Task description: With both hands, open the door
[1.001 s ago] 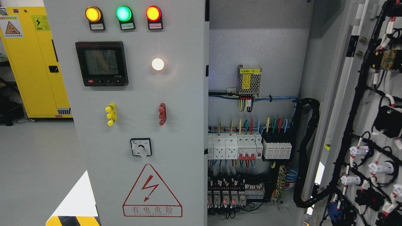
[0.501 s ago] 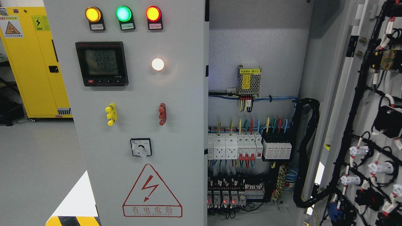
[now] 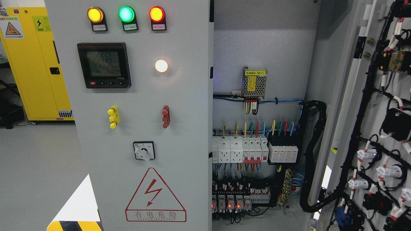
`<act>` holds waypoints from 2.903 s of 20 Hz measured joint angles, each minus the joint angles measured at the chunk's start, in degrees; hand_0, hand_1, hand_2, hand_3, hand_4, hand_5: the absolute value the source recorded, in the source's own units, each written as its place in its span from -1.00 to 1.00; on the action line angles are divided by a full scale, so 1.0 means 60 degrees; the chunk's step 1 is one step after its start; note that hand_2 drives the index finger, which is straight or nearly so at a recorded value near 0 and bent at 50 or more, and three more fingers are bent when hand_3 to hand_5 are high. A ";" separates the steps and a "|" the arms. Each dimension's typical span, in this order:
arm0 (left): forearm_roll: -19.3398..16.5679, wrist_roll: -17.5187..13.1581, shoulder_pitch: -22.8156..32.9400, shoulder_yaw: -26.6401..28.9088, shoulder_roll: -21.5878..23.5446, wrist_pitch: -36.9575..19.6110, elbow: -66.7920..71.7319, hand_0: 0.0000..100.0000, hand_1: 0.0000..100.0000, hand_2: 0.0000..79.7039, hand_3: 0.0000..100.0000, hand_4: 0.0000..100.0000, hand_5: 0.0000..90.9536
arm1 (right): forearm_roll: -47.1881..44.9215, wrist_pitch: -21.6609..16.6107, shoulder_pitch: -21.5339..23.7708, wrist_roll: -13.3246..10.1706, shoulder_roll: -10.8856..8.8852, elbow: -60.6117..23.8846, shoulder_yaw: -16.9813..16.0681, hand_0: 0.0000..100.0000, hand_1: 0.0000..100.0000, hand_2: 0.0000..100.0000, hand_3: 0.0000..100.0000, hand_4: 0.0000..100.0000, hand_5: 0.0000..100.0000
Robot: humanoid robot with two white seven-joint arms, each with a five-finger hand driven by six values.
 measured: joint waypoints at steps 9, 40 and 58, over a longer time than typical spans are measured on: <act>0.0002 -0.0002 -0.0066 0.0014 -0.0010 -0.0085 0.0025 -1.00 -1.00 -1.00 -1.00 -1.00 -1.00 | 0.0000 -0.0490 0.0658 -0.0050 -0.0358 -0.4383 0.0596 -0.58 -0.78 -1.00 -1.00 -1.00 -1.00; -0.0025 0.0023 -0.0085 0.0004 -0.0019 -0.0741 0.0054 -1.00 -1.00 -1.00 -1.00 -1.00 -1.00 | -0.0099 -0.0032 -0.5025 -0.0055 0.0583 -0.7837 0.0823 -0.58 -0.80 -1.00 -1.00 -1.00 -1.00; -0.0021 0.0040 -0.0143 0.0005 -0.0019 -0.0660 0.0056 -1.00 -1.00 -1.00 -1.00 -1.00 -1.00 | -0.0004 0.1516 -0.8543 0.0056 0.1494 -0.6326 0.0463 -0.58 -0.82 -1.00 -1.00 -1.00 -1.00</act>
